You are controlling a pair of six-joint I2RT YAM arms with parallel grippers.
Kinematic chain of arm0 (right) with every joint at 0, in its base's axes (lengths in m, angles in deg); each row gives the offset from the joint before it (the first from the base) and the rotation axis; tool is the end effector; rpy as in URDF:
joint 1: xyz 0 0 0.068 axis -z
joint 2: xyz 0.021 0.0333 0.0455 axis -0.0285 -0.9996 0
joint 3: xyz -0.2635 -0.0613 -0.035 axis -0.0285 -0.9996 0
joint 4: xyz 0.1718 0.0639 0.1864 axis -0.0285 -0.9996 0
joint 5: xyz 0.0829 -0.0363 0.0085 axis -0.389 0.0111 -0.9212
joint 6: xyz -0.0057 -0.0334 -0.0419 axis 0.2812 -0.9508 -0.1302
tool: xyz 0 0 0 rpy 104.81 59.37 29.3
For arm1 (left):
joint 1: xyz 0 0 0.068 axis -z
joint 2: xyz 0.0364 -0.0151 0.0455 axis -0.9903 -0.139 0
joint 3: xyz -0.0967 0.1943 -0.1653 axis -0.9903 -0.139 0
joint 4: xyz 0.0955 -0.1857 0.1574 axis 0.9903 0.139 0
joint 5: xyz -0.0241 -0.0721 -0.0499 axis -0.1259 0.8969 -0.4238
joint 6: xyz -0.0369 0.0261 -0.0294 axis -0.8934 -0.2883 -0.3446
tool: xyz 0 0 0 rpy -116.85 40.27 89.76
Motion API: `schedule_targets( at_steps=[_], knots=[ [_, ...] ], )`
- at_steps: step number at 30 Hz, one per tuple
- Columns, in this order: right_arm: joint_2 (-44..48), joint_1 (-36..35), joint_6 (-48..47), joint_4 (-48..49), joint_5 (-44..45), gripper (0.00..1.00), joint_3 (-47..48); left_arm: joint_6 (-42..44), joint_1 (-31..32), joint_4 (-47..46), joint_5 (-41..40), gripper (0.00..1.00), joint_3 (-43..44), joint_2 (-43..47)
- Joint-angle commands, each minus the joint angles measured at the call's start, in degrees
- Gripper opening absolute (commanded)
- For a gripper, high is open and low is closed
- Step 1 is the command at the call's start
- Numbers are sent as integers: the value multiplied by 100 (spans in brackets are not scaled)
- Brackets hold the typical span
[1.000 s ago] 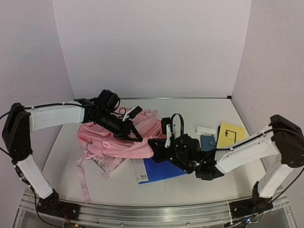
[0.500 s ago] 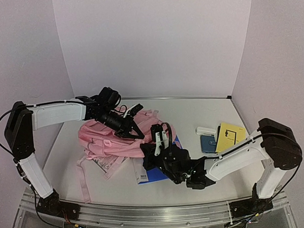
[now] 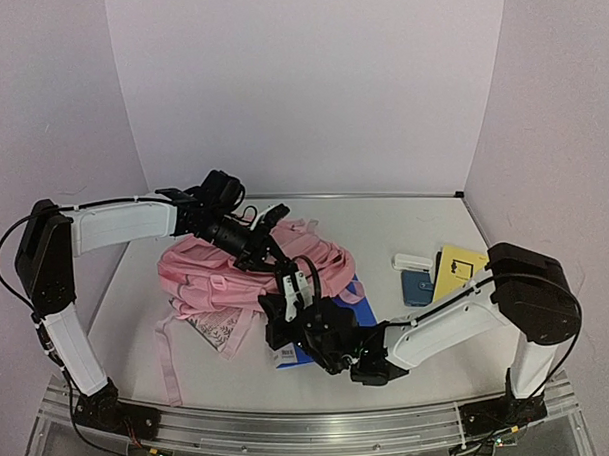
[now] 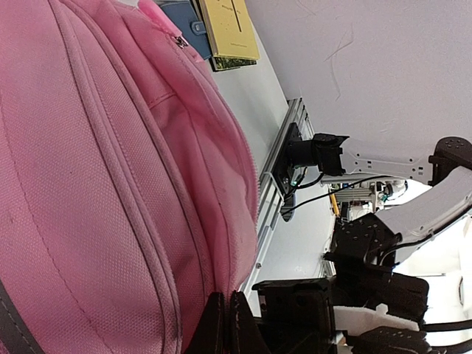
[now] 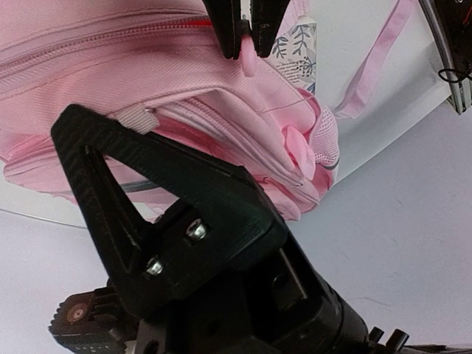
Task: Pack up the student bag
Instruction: Unzip the student bag at the center of the board.
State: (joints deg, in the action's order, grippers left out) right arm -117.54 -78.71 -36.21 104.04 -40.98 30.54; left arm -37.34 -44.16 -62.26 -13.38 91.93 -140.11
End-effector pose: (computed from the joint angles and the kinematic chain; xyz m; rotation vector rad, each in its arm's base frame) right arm 0.1087 0.3952 0.1911 -0.5188 1.6413 0.7857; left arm 0.2828 -0.2563 0.2568 0.8416 2.4551 -1.5852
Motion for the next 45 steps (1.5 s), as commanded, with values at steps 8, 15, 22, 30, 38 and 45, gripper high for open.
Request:
schedule_targets(
  at_steps=[8, 15, 22, 30, 38, 45],
  knots=[
    [-690, -243, -256, 966, -1259, 0, 721, -469, -91, -1073, 490, 0, 312, 232],
    [-1192, -153, -350, 1083, -1569, 0, 1171, -766, -92, -1373, 702, 0, 275, 226],
    [-1641, -107, -451, 1085, -1836, 0, 1626, -816, -93, -1417, 771, 0, 277, 186],
    [-1955, -31, -362, 1072, -2102, 0, 1935, -877, -90, -1498, 746, 0, 227, 211],
    [-1777, -27, -383, 990, -2148, 5, 1861, -718, -109, -1362, 601, 0, 168, 268],
    [-766, -27, -375, 916, -1594, 40, 902, -654, -322, -1416, 405, 0, -243, 631]
  ],
)
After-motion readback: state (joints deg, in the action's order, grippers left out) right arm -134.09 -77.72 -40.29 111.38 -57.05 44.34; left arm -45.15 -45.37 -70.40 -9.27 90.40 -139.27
